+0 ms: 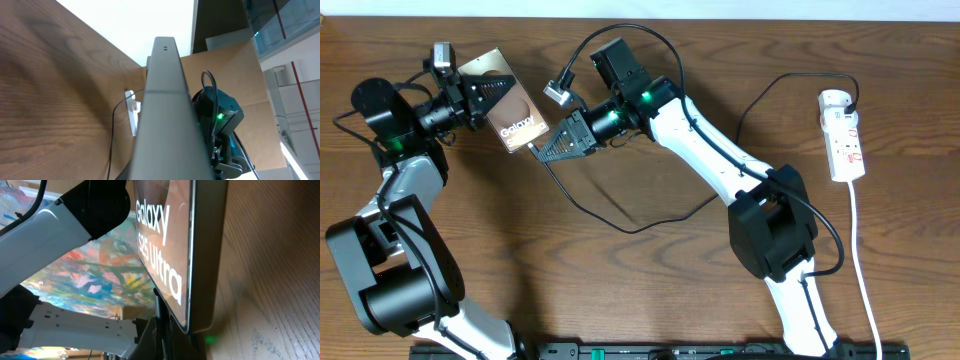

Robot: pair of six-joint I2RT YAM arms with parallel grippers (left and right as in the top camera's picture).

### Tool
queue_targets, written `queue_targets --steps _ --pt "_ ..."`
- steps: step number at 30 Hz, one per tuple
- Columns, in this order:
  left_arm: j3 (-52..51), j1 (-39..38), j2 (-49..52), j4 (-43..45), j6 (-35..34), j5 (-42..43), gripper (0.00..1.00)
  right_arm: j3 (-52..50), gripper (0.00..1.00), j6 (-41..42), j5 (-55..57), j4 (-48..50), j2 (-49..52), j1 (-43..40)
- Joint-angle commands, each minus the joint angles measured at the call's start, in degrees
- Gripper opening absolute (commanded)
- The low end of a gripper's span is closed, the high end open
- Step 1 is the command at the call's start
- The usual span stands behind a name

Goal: Plug charger to phone and switch on socket

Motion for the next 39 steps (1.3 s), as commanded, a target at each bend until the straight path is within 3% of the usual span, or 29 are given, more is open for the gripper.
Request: queue_targets --steps 1,39 --pt "1.75 0.04 -0.52 0.5 0.59 1.79 0.07 -0.09 0.01 0.24 -0.59 0.04 0.02 -0.5" --pt "1.75 0.09 -0.52 0.5 1.22 2.89 0.07 -0.09 0.01 0.04 -0.15 -0.52 0.02 -1.25"
